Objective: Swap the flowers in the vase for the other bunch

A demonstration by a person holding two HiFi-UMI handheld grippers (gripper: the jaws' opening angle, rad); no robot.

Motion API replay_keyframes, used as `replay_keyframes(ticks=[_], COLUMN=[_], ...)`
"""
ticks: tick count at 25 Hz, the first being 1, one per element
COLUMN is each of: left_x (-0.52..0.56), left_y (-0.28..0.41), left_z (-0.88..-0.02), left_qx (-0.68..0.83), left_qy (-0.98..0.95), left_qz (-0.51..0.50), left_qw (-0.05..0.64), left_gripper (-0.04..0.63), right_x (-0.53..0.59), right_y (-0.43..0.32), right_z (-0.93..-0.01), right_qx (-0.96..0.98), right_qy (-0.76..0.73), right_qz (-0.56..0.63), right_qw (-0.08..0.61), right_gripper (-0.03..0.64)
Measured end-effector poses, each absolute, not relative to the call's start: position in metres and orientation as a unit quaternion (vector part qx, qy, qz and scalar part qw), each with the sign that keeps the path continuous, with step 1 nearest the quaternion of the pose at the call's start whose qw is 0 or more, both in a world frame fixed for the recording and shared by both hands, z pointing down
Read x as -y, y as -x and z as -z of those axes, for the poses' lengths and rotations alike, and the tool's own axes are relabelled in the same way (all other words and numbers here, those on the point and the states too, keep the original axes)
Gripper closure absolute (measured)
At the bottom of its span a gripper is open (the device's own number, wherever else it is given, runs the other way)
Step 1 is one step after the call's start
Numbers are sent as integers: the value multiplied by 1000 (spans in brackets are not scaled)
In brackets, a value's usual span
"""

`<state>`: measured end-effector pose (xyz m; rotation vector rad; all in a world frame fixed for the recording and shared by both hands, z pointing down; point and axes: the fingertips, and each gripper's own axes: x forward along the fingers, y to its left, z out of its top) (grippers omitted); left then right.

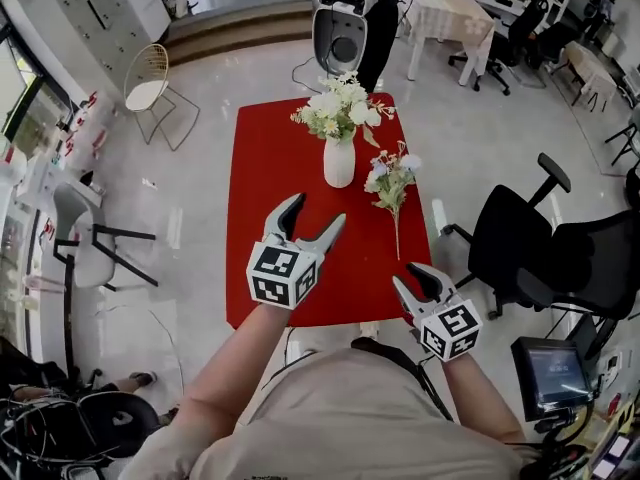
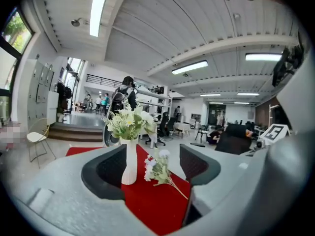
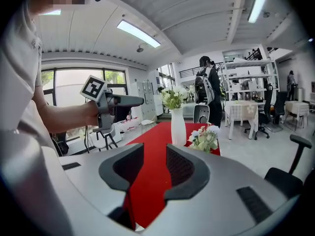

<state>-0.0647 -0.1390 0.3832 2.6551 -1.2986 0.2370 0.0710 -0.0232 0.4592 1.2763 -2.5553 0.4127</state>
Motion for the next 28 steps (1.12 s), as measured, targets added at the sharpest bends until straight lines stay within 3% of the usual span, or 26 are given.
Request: replay_keyframes(ticks=[16,28], left_x=[310,361], left_y=[24,26], left_z=[-422,-424], left_qx=[610,639], left_qy=[-779,-757], left_qz=[-101,-96], left_qw=[102,95], left_gripper=[81,71], right_x=[101,114], right_y=[-143,-172], right_z=[-498,-500], right_qx=[910,903], right_qy=[-351,-361], right_qz=[-173,-194], right_qw=[139,131], right_gripper=[469,469])
